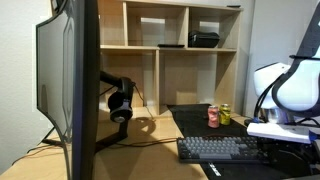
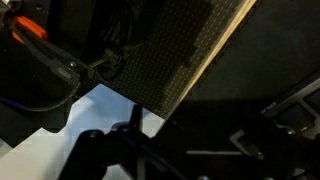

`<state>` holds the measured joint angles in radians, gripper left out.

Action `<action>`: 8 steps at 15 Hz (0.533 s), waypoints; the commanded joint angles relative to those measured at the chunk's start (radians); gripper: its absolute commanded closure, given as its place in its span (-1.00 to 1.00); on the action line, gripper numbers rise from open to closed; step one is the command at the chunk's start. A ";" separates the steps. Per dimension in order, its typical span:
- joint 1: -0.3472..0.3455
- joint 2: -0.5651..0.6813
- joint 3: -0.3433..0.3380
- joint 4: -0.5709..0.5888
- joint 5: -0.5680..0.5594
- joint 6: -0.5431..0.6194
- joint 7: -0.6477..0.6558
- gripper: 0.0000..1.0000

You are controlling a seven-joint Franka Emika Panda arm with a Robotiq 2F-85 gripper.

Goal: Put the keyboard straight

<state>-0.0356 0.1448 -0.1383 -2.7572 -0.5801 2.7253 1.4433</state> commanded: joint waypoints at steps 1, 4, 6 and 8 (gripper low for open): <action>0.021 -0.004 -0.018 -0.001 0.009 -0.002 -0.007 -1.00; 0.027 -0.005 -0.017 0.002 -0.003 -0.022 0.001 -1.00; 0.033 -0.005 -0.027 0.007 -0.034 -0.026 0.031 -1.00; 0.043 0.000 -0.051 0.005 -0.100 0.048 0.127 -1.00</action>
<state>-0.0340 0.1396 -0.1383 -2.7583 -0.5800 2.7232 1.4433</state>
